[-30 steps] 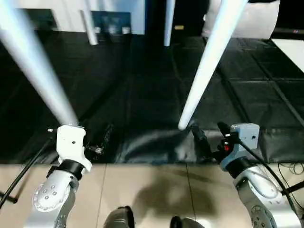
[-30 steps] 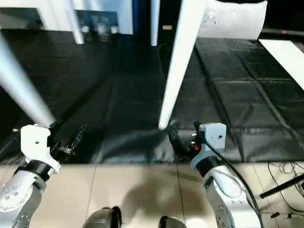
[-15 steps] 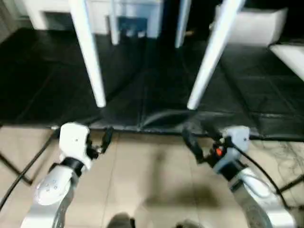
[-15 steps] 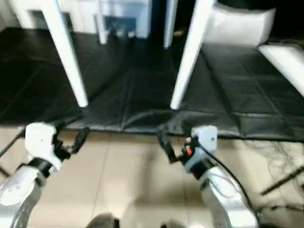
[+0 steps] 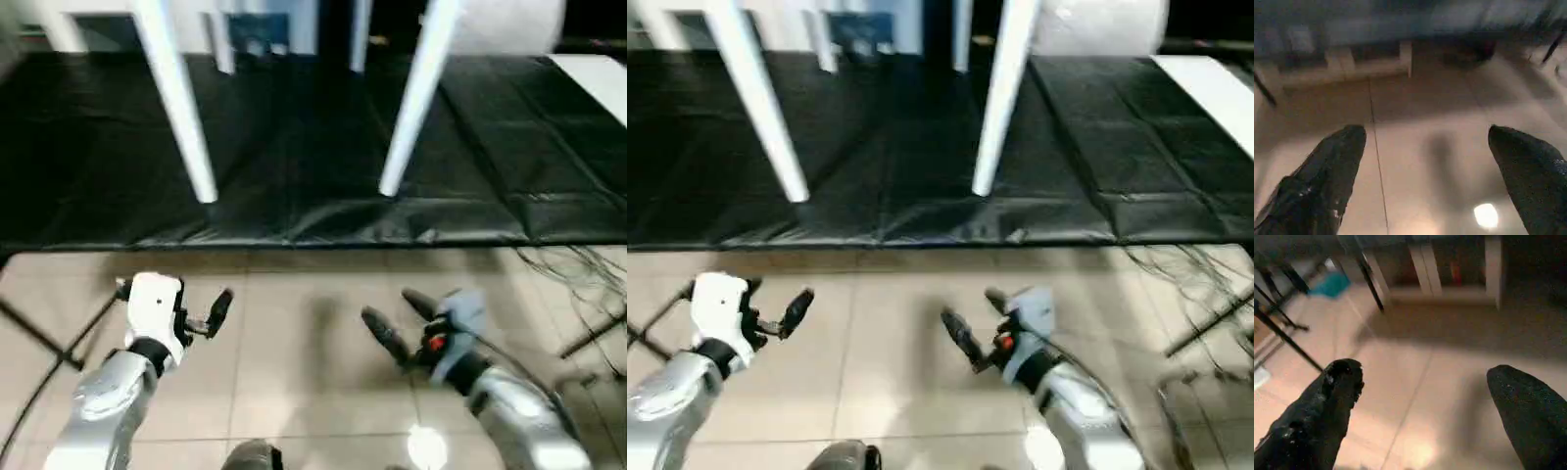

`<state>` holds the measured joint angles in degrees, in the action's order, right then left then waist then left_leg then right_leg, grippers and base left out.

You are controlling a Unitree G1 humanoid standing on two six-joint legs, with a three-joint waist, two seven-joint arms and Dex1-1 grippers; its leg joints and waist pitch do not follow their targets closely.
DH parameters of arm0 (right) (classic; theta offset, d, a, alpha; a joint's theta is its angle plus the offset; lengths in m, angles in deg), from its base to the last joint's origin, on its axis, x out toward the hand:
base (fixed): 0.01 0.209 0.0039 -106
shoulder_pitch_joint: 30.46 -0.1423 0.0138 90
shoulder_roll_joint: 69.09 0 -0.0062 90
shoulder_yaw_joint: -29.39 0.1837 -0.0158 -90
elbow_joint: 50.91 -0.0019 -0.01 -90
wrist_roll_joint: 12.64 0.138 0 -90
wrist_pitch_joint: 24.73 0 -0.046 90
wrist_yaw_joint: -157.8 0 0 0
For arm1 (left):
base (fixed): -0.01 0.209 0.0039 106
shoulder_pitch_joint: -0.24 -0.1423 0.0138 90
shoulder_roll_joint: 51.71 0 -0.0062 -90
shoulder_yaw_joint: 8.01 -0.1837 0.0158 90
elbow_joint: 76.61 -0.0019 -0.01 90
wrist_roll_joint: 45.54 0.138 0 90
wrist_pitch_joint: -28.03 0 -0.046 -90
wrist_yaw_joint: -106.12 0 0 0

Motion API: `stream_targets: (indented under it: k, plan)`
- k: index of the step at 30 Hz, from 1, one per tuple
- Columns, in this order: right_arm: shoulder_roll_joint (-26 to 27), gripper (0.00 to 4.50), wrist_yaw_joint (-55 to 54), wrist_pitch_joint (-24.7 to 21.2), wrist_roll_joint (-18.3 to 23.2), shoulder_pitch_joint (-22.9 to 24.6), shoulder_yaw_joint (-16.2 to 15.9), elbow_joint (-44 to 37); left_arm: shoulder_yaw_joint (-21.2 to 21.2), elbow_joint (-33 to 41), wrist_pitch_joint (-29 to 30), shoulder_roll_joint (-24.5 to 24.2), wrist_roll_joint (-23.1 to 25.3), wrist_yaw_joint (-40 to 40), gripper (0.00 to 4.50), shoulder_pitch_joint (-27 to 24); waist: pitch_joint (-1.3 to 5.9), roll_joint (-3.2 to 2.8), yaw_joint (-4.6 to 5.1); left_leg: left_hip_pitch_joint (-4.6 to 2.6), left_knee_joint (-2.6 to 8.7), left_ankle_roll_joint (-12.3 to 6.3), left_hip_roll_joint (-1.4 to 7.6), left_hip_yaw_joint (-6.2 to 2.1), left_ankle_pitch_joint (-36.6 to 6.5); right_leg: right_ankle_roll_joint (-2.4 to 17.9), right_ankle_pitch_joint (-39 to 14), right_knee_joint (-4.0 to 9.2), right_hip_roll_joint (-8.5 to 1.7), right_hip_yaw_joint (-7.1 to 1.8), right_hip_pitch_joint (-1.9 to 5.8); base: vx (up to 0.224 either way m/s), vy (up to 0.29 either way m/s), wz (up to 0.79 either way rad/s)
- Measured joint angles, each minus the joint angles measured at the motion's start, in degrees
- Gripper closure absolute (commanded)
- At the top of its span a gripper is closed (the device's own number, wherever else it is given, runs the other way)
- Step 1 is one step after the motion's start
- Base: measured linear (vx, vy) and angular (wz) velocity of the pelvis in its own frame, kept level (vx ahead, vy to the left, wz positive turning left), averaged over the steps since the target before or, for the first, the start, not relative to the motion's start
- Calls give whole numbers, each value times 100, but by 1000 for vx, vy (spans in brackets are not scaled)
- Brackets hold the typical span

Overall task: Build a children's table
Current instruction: Flip table

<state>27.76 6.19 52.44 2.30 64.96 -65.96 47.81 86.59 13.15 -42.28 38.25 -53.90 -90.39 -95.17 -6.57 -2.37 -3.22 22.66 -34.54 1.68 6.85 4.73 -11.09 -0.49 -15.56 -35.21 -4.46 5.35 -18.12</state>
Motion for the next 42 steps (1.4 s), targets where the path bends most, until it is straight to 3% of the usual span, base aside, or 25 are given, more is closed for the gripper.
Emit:
stream_targets:
  k: [4, 7, 10, 14, 16, 18, 22, 27, 42]
  plan:
    - [63, 0, -141, 105, -162, -167, 43, 800, -457, -652, 114, -349, 387, -234, 2, 29, -11, 37, 37, 89, 9, -61, 16, 34, 44, -4, 7, -7, 2, -7, -101, 0, 0, 0]
    - [242, 0, -300, 274, -209, -441, 113, 1439, -711, -1499, -6, -352, 599, -412, 2, 324, -27, 67, 66, 84, 16, -66, 20, 47, 47, 0, 9, -10, 1, -10, -105, 0, 0, 0]
    - [401, 0, -493, 486, -220, -785, 254, 2492, -722, -2708, -136, -43, 648, -413, 2, 763, -44, 99, 70, 63, 26, -64, 33, 76, 48, 22, 18, -4, 1, -16, -93, 0, 0, 0]
    - [447, 0, -969, 817, -343, -1036, 451, 3981, -746, -4175, -298, 382, 648, -310, 2, 941, -63, 115, 126, 57, 38, -40, 34, 127, 33, 37, 26, 8, -5, -63, -108, 0, 0, 0]
    - [492, 0, -1364, 940, -360, -1068, 612, 4516, -728, -4812, -632, 463, 701, -10, 2, 950, -70, 111, 145, 61, 45, -40, 39, 141, 33, 36, 27, 6, -3, -77, -124, 0, 0, 0]
    - [548, 0, -1653, 1026, -351, -1117, 794, 4860, -599, -5179, -830, 476, 696, 243, 2, 974, -78, 68, 142, 59, 52, -41, 48, 169, 33, 35, 30, -9, 0, -100, -145, 0, 0, 0]
    - [568, 0, -1955, 969, -496, -1425, 708, 5548, -253, -5720, -837, 630, 563, 455, 2, 1231, -80, 1, 135, 41, 55, -42, 60, 222, 34, 35, 31, -37, 0, -138, -167, 0, 0, 0]
    - [605, 0, -2246, 1096, -868, -1475, 531, 6059, 17, -6212, -1119, 814, 344, 807, 2, 1478, -85, 13, 92, 45, 60, -42, 79, 262, 34, 36, 30, -31, 0, -154, -183, 0, 0, 0]
    - [568, 0, -2278, 1458, -1253, -1618, 499, 6463, -208, -6816, -1862, 843, 710, 862, 2, 1596, -80, 60, 92, 40, 88, -48, 108, 331, 34, 36, 31, -5, 0, -164, -191, 0, 0, 0]
